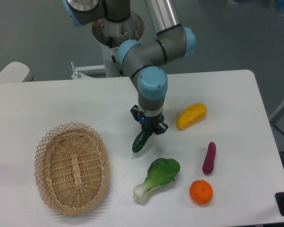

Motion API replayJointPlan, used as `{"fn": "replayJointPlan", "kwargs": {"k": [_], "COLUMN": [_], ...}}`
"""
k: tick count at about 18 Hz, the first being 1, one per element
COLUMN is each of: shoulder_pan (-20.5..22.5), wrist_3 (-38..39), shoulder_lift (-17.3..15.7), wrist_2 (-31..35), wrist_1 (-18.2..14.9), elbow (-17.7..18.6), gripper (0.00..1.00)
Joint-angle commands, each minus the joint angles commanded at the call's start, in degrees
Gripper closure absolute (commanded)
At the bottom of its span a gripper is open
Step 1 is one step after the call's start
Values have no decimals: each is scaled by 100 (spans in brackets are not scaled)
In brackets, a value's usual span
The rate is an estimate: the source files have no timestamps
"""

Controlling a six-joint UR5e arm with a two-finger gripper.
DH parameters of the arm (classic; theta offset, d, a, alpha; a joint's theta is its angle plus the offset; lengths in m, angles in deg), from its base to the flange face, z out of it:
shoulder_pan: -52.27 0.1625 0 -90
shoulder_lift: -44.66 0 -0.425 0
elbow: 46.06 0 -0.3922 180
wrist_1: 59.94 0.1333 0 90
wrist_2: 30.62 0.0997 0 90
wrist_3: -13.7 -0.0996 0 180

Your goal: Place the cucumber on the table

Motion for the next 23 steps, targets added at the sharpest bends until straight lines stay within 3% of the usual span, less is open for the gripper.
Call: {"fn": "replayJointPlan", "kwargs": {"k": [1,2,5,6,11,19,23], "shoulder_pan": [0,0,0,0,44,764,1036], "wrist_3": [-9,-18,-9,-9,44,35,-779], "shoulder_lift": [0,0,26,18,9,79,211], "wrist_2": [0,0,9,9,18,-140,-149], "wrist_1": [0,0,0,-9,-123,-149,-325], "elbow": [-17,-35,-132,-167,-807,-1932,-2364], "gripper": [78,70,9,3,0,0,0]}}
